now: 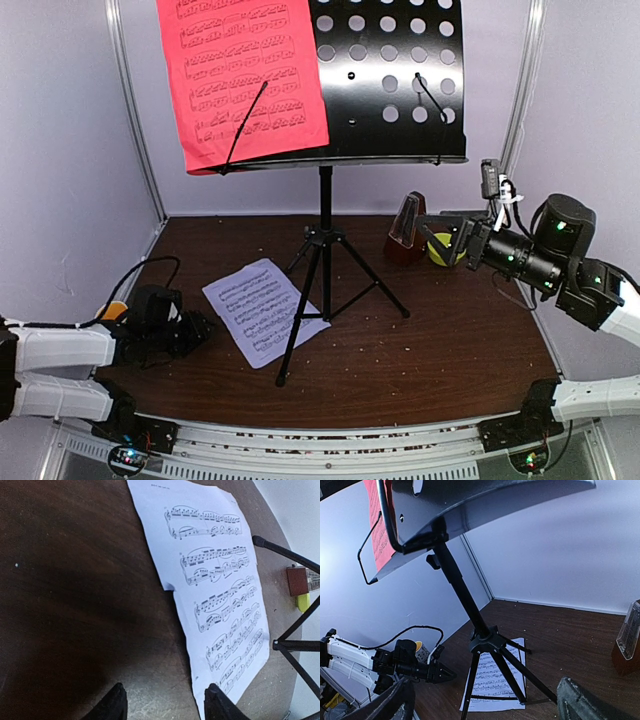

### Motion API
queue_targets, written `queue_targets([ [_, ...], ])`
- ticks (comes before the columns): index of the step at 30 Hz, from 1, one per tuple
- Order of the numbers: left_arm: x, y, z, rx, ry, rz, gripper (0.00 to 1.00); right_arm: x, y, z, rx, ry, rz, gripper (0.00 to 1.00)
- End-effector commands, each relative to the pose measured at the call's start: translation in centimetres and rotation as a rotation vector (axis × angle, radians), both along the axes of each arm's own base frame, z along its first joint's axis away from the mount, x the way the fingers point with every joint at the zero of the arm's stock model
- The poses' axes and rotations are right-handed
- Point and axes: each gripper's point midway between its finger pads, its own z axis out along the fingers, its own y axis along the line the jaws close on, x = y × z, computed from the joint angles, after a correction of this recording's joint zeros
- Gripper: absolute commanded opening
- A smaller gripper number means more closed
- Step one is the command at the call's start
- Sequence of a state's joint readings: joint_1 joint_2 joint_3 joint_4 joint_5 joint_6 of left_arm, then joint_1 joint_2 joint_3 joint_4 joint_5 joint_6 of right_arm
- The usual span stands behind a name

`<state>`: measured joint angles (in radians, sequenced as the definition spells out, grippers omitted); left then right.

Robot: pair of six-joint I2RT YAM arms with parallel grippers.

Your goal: Set up the instrument practice props

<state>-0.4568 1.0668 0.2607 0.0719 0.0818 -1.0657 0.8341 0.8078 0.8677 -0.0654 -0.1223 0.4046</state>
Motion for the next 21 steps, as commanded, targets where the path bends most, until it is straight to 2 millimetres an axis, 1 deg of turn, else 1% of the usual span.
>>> queue_targets([
  [1, 2.6, -1.3, 1.9, -0.097, -0.117, 0.014, 0.54, 0.2, -0.6, 0.2, 0.009, 0.000, -0.028, 1.00],
  [8, 4.2, -2.3, -0.3, -0.129, -0.081, 0.037, 0.53, 0.3, -0.6, 0.2, 0.011, 0.004, -0.032, 1.00],
  [14, 5.7, -4.1, -1.7, -0.247, -0.080, 0.036, 0.50, 0.4, -0.7, 0.6, 0.001, -0.001, -0.041, 1.00],
  [17, 6.3, -4.8, -2.1, -0.306, -0.092, 0.041, 0.46, 0.4, -0.9, 0.6, 0.002, -0.001, -0.046, 1.00],
  [18, 7.1, -5.3, -1.5, -0.331, -0.114, 0.040, 0.45, 0.3, -1.0, 0.7, 0.002, -0.002, -0.047, 1.00],
  [21, 8.1, -5.9, -1.4, -0.352, -0.130, 0.036, 0.42, 0.3, -1.1, 0.7, 0.001, -0.001, -0.052, 1.00],
])
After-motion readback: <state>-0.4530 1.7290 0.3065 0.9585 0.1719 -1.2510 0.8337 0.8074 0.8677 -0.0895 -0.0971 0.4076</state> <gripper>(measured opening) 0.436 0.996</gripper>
